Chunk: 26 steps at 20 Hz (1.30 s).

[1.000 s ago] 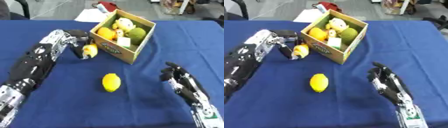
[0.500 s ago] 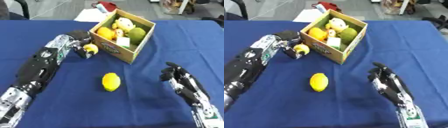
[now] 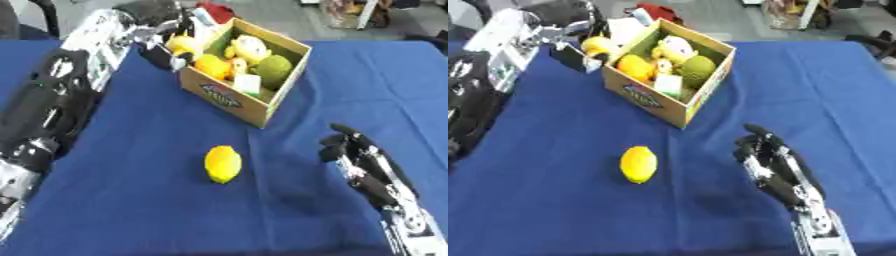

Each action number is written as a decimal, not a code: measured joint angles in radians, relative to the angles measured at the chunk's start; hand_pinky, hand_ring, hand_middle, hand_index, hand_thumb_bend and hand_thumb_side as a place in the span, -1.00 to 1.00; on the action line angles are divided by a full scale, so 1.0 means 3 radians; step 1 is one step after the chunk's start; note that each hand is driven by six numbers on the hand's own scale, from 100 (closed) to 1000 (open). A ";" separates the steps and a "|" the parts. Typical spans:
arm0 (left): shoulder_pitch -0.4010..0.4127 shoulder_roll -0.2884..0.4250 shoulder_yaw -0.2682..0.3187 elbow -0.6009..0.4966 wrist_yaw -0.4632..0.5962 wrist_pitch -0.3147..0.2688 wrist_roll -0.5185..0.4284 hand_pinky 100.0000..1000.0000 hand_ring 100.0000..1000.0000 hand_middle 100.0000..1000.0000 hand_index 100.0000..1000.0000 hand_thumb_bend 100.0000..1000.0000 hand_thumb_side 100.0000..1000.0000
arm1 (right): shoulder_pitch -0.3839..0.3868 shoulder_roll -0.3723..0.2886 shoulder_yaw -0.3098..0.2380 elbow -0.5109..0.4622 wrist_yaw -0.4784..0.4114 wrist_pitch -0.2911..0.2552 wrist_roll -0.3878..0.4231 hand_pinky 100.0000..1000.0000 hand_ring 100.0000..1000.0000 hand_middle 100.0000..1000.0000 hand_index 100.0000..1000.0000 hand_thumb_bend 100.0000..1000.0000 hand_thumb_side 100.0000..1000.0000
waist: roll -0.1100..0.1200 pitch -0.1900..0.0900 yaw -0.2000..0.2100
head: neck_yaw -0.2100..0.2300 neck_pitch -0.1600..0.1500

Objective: Pick up objects on the table and place them in the box.

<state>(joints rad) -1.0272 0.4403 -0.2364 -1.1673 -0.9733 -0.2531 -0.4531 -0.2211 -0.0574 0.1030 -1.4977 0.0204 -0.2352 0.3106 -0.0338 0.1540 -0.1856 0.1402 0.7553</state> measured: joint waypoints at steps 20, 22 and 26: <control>-0.0040 -0.0896 0.0332 0.1246 -0.1418 0.0399 0.1290 0.68 0.66 0.78 1.00 -0.42 0.17 | -0.0027 0.0059 0.0082 0.0001 -0.0016 -0.0004 0.0076 0.20 0.21 0.24 0.76 -1.00 -0.29 | -0.0010 0.0004 -0.0227 | 0.0180 -0.0018; -0.0041 -0.0891 0.0330 0.1218 -0.1431 0.0409 0.1264 0.70 0.69 0.82 1.00 -0.40 0.32 | -0.0027 0.0059 0.0082 0.0001 -0.0016 -0.0004 0.0076 0.20 0.21 0.24 0.76 -1.00 -0.29 | -0.0010 0.0004 -0.0220 | 0.0178 -0.0018; -0.0042 -0.0823 0.0304 0.1036 -0.1341 0.0336 0.1191 0.56 0.45 0.54 0.86 -0.64 -0.60 | -0.0026 0.0059 0.0080 0.0001 -0.0016 -0.0005 0.0075 0.20 0.21 0.24 0.76 -1.00 -0.29 | -0.0010 0.0004 -0.0192 | 0.0162 -0.0018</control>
<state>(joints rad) -1.0400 0.1935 -0.1450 -0.8566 -1.3755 -0.1522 -0.0959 -0.2290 -0.0396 0.1270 -1.4975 0.0155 -0.2366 0.3331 -0.0369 0.1551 -0.2434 0.1889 0.7498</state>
